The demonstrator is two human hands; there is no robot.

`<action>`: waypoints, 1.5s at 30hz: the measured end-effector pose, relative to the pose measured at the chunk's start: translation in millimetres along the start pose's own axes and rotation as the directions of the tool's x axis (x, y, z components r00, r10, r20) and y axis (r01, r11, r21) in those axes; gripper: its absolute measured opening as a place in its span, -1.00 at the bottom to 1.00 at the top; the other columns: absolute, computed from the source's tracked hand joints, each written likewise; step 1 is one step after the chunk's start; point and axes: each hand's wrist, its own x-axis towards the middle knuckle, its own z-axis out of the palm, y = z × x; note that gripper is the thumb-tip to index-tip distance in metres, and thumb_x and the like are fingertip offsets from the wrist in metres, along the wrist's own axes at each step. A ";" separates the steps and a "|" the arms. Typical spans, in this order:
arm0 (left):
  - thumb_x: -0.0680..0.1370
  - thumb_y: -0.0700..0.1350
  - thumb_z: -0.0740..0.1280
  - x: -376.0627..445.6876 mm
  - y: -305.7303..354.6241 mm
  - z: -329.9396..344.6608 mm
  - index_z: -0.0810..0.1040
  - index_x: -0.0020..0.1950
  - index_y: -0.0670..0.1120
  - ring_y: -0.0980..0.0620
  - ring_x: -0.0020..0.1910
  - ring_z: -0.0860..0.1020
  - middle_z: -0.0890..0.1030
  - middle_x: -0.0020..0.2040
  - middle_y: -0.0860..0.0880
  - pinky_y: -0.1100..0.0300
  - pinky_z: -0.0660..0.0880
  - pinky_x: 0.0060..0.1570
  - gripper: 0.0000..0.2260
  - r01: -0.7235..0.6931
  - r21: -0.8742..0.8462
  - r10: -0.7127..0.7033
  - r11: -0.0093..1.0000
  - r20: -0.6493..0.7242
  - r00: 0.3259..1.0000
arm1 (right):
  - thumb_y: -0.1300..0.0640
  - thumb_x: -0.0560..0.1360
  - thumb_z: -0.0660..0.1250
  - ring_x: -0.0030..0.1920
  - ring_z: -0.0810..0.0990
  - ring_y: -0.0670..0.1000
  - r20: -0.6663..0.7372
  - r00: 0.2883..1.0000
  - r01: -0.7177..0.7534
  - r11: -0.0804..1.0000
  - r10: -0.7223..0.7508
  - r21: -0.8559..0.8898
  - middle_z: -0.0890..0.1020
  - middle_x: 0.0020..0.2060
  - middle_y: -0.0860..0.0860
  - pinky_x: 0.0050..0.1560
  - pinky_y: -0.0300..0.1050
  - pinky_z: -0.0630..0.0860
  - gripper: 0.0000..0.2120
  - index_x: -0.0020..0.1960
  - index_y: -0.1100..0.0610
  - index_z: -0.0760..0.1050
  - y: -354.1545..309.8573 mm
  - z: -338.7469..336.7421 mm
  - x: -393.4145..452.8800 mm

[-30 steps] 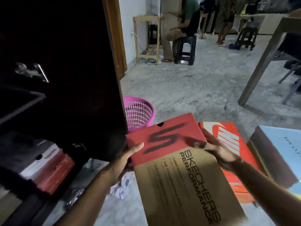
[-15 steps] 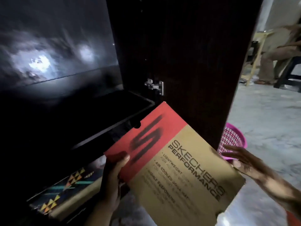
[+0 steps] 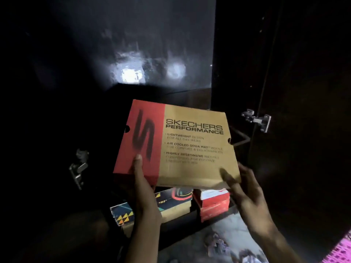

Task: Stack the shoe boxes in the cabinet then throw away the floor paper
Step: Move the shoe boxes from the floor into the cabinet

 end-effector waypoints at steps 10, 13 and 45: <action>0.34 0.46 0.19 47.7 5.5 -29.3 0.32 0.54 -0.03 -0.18 0.50 0.28 0.39 0.50 -0.12 -0.09 0.25 0.46 -0.12 -0.145 0.503 0.243 0.852 -0.134 0.961 | -0.10 0.59 0.40 -0.13 0.66 0.08 0.030 0.996 -0.082 0.995 0.084 -0.061 0.65 -0.08 0.06 -0.38 -0.18 0.49 -0.67 0.21 0.10 0.51 6.0 88.9 124.2; 0.31 0.39 0.27 62.5 0.0 -33.7 0.33 0.54 -0.09 -0.20 0.46 0.39 0.47 0.47 -0.14 -0.07 0.35 0.44 -0.09 -0.214 0.463 0.302 0.860 -0.125 0.945 | -0.22 0.56 0.37 -0.02 0.61 0.10 0.028 0.996 -0.080 0.988 0.084 -0.129 0.62 0.07 0.12 -0.11 0.00 0.56 -0.53 0.27 0.11 0.50 6.6 110.1 144.3; 0.43 -0.13 0.34 -227.1 -145.9 70.8 0.59 0.02 0.06 0.01 -0.09 0.64 0.68 -0.06 -0.10 0.37 0.51 -0.07 -0.80 -0.209 0.301 -0.110 0.930 0.774 0.624 | 0.06 0.48 0.41 -0.11 0.67 -0.25 -0.333 0.943 -0.122 0.928 -0.003 -0.353 0.74 -0.11 -0.13 -0.05 -0.33 0.54 -0.82 0.05 0.06 0.68 24.3 -180.9 -78.3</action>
